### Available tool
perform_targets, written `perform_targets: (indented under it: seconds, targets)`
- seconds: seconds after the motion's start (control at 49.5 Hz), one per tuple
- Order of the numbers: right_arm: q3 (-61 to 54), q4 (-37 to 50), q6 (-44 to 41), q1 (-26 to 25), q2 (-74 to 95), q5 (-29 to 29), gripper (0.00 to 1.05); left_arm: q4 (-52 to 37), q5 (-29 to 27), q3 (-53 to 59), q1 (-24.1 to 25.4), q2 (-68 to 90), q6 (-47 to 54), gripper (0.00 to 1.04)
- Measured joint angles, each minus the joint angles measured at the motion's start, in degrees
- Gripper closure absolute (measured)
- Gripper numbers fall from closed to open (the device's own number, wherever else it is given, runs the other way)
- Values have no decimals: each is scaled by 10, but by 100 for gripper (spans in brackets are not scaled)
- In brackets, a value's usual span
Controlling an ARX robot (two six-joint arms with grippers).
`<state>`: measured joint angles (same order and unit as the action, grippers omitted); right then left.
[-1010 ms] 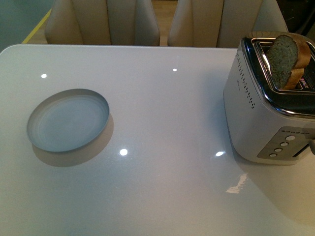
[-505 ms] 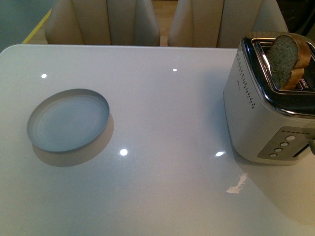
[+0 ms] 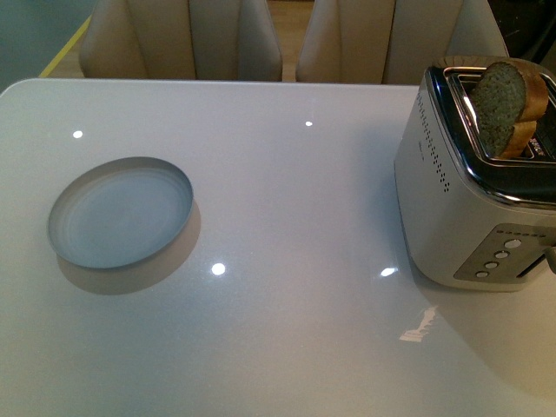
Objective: Left arm holds plate, right arm toasts bread
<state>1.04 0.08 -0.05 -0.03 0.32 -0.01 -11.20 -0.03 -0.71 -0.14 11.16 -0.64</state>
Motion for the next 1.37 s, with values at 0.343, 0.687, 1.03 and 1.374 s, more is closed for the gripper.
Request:
perform_targets:
  seconds: [0.343, 0.687, 1.03, 1.374]
  targets:
    - [0, 0, 0, 0, 0, 0, 9, 110, 0, 0, 0, -108, 0, 102]
    - [0, 0, 0, 0, 0, 0, 9, 111, 0, 0, 0, -108, 0, 92]
    - [0, 0, 0, 0, 0, 0, 9, 111, 0, 0, 0, -108, 0, 23]
    - [0, 0, 0, 0, 0, 0, 9, 111, 0, 0, 0, -108, 1, 7]
